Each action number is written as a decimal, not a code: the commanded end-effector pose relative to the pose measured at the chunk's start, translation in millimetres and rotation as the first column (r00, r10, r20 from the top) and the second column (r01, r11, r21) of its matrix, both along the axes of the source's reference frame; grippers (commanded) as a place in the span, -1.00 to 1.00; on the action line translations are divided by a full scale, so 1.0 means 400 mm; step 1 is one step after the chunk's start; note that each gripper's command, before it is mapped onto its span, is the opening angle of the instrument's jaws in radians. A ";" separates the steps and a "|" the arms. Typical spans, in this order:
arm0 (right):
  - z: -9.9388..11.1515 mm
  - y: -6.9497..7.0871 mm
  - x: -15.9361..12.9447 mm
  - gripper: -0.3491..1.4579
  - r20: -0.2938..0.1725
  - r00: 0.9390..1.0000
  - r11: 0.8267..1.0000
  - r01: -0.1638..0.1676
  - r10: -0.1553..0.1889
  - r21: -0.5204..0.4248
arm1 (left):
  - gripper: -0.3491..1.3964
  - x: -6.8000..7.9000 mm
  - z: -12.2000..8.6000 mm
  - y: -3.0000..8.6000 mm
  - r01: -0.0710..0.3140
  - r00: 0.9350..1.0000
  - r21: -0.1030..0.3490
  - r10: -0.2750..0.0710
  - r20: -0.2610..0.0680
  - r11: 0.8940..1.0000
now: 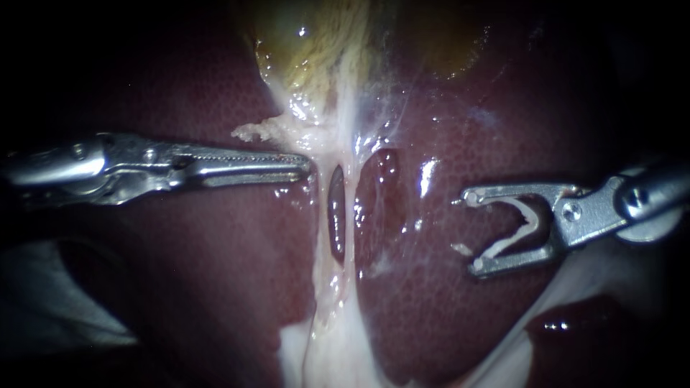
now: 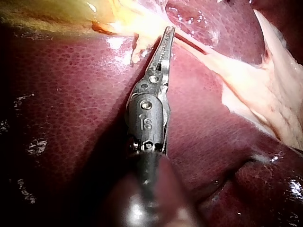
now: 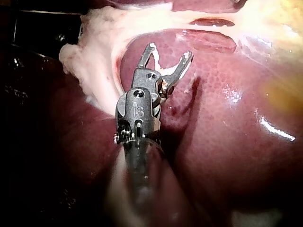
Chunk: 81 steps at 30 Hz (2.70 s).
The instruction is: Grabbing gallbladder
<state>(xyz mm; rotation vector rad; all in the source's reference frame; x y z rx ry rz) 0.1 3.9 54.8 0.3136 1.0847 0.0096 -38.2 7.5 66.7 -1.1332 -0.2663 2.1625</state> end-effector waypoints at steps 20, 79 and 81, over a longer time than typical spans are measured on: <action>0.0000 0.0000 -0.0002 -0.06 0.000 1.000 1.000 0.000 0.000 0.000 | 0.06 0.0003 -0.0084 -0.0029 -0.097 0.993 0.003 0.097 0.066 0.995; 0.0000 0.0000 0.0000 -0.06 0.000 1.000 1.000 0.000 0.000 0.000 | -1.00 0.0026 -0.0023 0.0113 -0.090 0.994 -0.028 0.092 0.058 0.996; 0.0000 0.0000 0.0000 -0.06 0.000 1.000 1.000 0.000 0.000 0.000 | -1.00 0.0025 -0.0044 0.0111 -0.086 0.995 -0.006 0.086 0.056 0.996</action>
